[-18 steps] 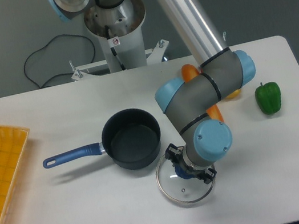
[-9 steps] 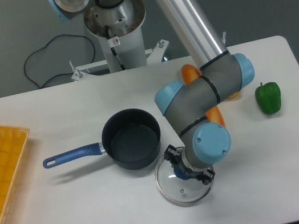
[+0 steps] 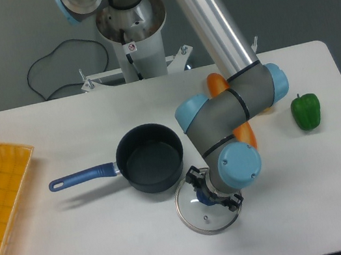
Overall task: Place the lid on the table
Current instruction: 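Lower the glass lid flat onto the table beside the saucepan, then open the gripper and lift it up away from the lid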
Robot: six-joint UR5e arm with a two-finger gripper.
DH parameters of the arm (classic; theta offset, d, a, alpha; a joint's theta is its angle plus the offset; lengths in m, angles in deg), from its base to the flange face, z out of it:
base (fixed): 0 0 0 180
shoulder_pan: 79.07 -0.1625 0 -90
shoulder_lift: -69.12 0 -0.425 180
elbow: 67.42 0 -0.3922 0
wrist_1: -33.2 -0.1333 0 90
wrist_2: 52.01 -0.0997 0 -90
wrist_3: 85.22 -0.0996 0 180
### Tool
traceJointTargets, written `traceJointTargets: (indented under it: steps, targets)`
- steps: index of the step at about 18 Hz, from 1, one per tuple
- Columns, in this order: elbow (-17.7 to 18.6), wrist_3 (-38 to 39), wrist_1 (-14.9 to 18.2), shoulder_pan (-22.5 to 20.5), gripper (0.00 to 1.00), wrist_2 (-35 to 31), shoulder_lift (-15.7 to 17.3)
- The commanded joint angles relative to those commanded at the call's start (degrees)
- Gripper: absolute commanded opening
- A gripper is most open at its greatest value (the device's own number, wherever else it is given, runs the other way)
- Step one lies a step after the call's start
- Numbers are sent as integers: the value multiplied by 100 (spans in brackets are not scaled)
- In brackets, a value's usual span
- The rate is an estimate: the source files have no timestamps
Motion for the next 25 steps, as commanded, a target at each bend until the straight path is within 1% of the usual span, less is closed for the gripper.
traceJointTargets:
  steps: [4, 5, 6, 7, 8, 9, 10, 11, 12, 14, 17, 20, 25]
  targets:
    - [9, 0, 0, 0, 58, 0, 0]
    - [9, 0, 0, 9, 60, 0, 0]
    - [0, 0, 0, 9, 64, 0, 0]
    - [0, 0, -9, 9, 72, 0, 0]
    - [9, 9, -9, 9, 77, 0, 0]
    - [9, 9, -61, 26, 80, 0, 0]
    - [17, 0, -166, 26, 80, 0, 0]
    - [44, 0, -237, 26, 84, 0, 0]
    - [53, 0, -263, 26, 89, 0, 9]
    - [53, 0, -272, 26, 95, 0, 44]
    - [62, 0, -272, 26, 98, -9, 140]
    - [79, -9, -264, 26, 99, -9, 272]
    - [220, -18, -272, -17, 100, -9, 658]
